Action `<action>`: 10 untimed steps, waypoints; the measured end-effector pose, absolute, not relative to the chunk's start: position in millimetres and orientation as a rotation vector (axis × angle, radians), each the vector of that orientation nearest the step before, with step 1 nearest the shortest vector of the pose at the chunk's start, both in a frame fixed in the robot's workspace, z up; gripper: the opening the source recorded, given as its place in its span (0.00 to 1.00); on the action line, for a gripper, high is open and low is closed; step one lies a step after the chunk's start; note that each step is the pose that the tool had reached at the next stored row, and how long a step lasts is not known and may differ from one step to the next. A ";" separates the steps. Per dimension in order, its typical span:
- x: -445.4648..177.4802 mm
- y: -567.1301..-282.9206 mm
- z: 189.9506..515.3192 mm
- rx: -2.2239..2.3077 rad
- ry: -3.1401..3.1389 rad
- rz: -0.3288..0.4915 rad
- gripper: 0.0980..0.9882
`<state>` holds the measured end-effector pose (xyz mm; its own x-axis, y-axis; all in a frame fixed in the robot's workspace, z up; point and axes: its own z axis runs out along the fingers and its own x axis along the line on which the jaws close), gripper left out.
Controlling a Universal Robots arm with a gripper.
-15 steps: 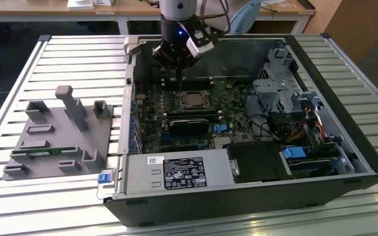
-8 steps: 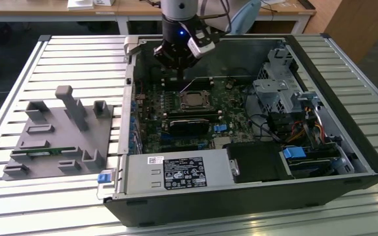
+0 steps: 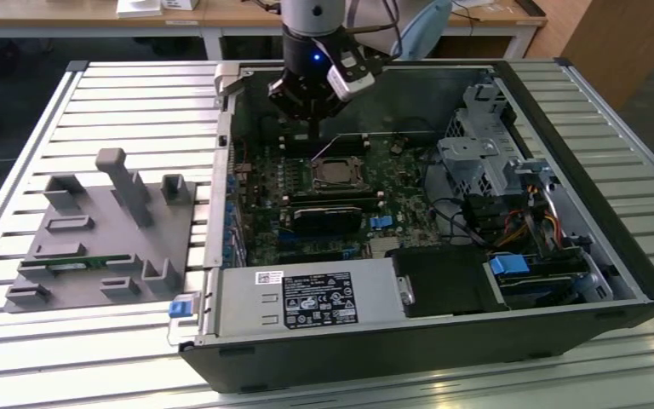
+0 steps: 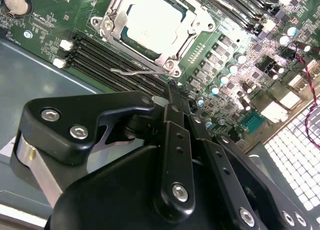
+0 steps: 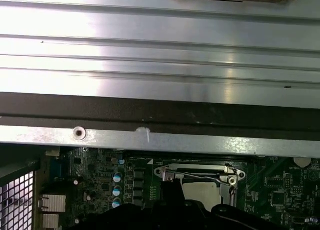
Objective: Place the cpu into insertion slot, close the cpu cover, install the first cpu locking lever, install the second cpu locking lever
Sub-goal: 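Install the first cpu locking lever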
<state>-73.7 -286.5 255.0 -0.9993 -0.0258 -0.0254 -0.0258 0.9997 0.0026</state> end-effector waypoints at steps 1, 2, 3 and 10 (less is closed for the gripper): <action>-73.6 -286.5 254.9 -0.040 3.116 0.004 0.01; -73.5 -286.6 254.6 -0.040 3.116 0.008 0.01; -73.4 -286.7 254.3 -0.040 3.116 0.019 0.01; -73.5 -287.5 251.9 -0.039 3.113 0.100 0.01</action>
<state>-73.5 -287.5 251.9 -0.9993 -0.0241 -0.0272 -0.0258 0.9976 0.0639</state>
